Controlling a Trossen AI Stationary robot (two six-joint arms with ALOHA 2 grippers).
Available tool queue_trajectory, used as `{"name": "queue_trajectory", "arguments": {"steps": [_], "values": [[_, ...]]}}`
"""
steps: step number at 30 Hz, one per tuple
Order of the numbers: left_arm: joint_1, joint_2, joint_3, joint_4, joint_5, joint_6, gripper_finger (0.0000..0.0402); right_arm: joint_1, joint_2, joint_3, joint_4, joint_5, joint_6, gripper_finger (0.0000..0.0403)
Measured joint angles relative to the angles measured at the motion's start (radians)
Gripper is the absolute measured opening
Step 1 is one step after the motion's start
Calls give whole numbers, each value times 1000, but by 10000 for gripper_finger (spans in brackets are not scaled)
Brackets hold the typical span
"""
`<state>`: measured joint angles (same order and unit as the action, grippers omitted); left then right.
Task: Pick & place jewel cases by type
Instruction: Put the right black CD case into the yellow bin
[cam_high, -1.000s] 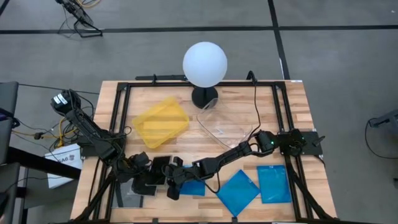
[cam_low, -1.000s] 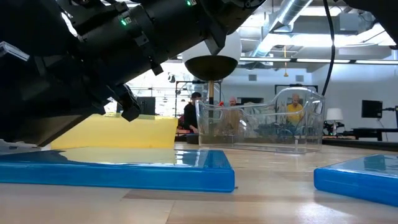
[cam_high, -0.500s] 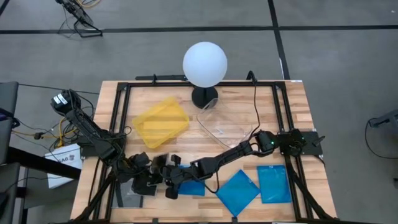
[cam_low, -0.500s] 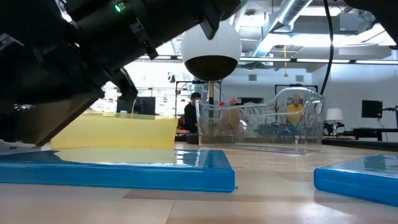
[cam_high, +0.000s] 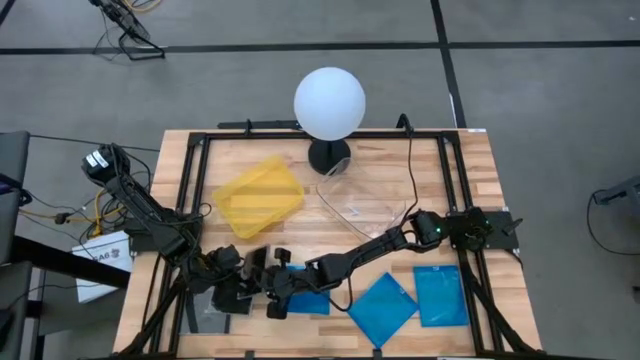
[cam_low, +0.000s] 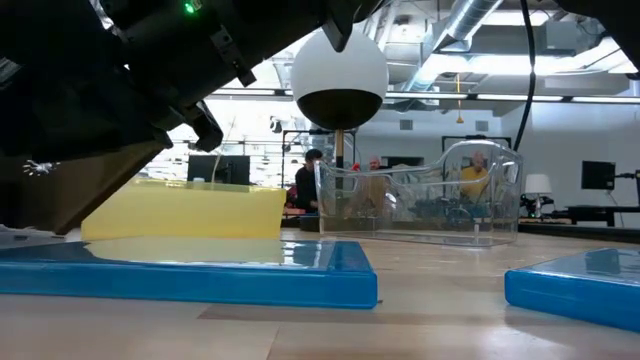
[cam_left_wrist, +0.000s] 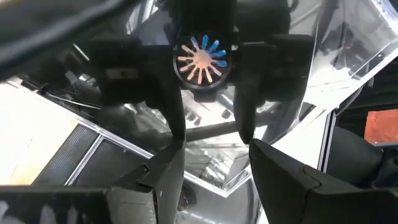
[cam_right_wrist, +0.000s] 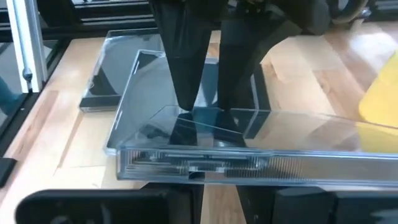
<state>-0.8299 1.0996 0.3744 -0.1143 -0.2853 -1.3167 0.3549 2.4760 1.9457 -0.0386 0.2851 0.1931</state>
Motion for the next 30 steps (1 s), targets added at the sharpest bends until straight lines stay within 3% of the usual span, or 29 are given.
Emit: {"name": "queue_trajectory", "arguments": {"steps": [30], "values": [[0, 0, -2, 54, -213, 260, 173, -15, -1, 62, 10, 29, -55, 75]]}}
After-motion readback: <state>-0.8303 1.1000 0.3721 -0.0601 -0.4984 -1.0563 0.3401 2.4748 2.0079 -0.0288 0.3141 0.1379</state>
